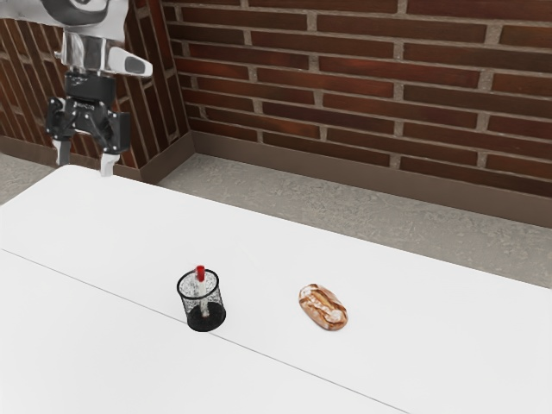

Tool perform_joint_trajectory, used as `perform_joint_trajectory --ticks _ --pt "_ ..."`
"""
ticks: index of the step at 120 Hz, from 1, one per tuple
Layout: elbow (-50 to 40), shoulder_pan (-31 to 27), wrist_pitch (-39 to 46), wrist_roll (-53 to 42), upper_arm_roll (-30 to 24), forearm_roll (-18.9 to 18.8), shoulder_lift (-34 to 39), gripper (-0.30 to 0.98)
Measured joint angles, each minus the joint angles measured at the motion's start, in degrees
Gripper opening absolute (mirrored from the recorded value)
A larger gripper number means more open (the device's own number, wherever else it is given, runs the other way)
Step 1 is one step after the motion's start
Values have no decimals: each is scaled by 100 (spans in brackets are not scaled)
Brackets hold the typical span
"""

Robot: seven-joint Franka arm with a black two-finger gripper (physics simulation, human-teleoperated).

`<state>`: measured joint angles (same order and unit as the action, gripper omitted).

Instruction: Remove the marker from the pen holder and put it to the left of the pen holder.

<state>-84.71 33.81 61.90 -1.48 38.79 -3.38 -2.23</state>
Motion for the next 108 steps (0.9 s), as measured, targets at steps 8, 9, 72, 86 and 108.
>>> perform_joint_trajectory --ticks 8,9,72,86,108 --pt "-74 -247 758 -32 29 -21 7 69" --pt "-78 -278 837 -35 31 -23 7 69" --pt "-2675 1968 2709 -2593 -751 -981 1186 68" --pt "-3670 2015 3608 -3333 -638 -1089 1654 69" --pt "-4275 2180 4660 -4256 -615 -1120 1445 69"
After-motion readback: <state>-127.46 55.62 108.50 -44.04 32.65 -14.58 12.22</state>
